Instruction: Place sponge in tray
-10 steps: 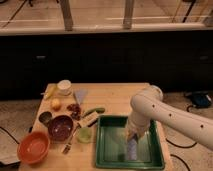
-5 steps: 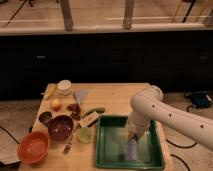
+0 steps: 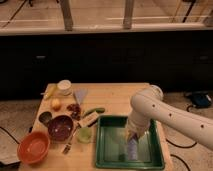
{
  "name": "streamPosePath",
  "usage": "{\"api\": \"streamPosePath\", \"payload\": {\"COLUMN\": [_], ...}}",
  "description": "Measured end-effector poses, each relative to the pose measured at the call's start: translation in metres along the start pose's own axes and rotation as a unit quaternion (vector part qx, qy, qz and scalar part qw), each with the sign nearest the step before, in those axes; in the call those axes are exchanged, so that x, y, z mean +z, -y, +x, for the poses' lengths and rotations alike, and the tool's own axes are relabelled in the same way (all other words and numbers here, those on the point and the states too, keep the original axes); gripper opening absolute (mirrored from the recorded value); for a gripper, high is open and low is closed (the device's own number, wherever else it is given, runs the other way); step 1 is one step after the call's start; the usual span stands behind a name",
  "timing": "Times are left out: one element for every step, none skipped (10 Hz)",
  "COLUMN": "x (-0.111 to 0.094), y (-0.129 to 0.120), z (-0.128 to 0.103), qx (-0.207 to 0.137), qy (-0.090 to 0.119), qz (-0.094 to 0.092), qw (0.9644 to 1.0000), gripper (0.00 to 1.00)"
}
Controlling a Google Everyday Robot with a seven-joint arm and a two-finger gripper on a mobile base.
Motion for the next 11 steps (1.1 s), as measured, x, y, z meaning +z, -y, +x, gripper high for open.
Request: {"api": "streamPosePath", "payload": {"x": [-0.0003, -0.0005, -0.0008, -0.0008, -0.0008, -0.0010, -0.0012, -0.0017, -0.0017, -0.0018, -0.0019], "y": [0.0005, 0.0000, 0.0001, 0.0003, 0.0003, 0.0002, 0.0007, 0.0009, 0.0011, 0.0013, 0.0013], "z": [0.0001, 0.0000, 0.0000, 0.0001, 0.0002, 0.0004, 0.0011, 0.0016, 0.0018, 0.0024, 0.0028], "qx": [-0.003, -0.004, -0.006, -0.006, -0.006, -0.006, -0.006, -0.007, -0.007, -0.008, -0.009], "qy": [0.000, 0.000, 0.000, 0.000, 0.000, -0.001, -0.001, -0.002, -0.002, -0.002, -0.003], "qz": [0.000, 0.000, 0.001, 0.001, 0.001, 0.000, 0.000, -0.001, -0.001, -0.002, -0.003], "qw": [1.0000, 1.0000, 1.0000, 1.0000, 1.0000, 1.0000, 1.0000, 1.0000, 1.0000, 1.0000, 0.9999], "gripper": [0.35, 0.35, 0.40, 0.48, 0.59, 0.67, 0.78, 0.80, 0.80, 0.80, 0.80]}}
